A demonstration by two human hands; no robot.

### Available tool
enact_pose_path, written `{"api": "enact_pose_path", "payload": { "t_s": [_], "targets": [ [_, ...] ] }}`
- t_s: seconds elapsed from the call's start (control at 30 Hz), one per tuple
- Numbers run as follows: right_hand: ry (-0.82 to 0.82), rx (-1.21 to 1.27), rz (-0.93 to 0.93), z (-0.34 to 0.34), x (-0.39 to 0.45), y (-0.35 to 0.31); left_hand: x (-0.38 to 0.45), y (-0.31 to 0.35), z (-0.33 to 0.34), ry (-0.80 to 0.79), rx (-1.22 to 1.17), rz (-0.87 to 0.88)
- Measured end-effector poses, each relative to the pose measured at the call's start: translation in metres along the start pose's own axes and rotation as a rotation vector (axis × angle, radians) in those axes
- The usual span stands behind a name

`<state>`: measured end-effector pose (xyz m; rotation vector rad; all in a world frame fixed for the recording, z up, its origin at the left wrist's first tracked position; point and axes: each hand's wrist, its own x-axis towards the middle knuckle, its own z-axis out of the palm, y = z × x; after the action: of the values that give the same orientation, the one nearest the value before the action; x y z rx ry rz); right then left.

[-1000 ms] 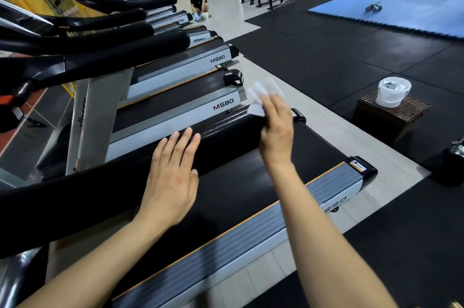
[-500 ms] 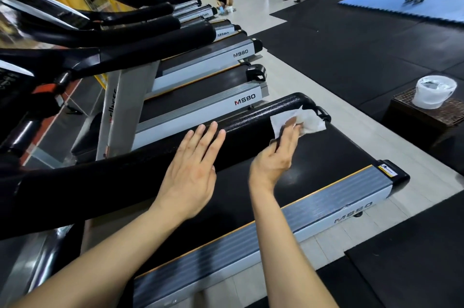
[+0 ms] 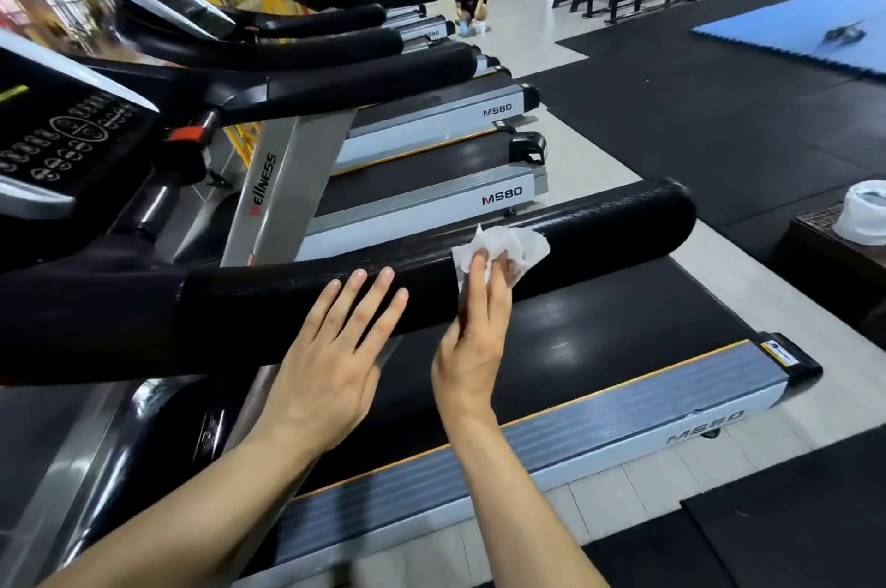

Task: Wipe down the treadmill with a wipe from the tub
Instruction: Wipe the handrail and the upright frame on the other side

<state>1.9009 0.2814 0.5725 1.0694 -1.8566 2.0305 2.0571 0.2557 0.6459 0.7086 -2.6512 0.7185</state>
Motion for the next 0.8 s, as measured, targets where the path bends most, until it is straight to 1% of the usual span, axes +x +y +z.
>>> {"api": "enact_pose_path", "payload": {
  "t_s": [0.37, 0.57, 0.7, 0.8],
  "targets": [
    [0.039, -0.084, -0.087, 0.050, -0.063, -0.076, -0.109, -0.080, -0.001, -0.010, 0.018, -0.016],
    [-0.011, -0.134, -0.156, 0.065, -0.094, -0.110, -0.143, -0.121, -0.008, -0.006, -0.031, -0.035],
    [-0.081, -0.144, -0.118, 0.054, -0.094, -0.118, -0.168, -0.134, -0.009, 0.011, -0.096, -0.076],
    [-0.120, -0.214, -0.080, 0.042, -0.105, -0.117, -0.190, -0.136, 0.001, 0.015, -0.144, -0.088]
  ]
}}
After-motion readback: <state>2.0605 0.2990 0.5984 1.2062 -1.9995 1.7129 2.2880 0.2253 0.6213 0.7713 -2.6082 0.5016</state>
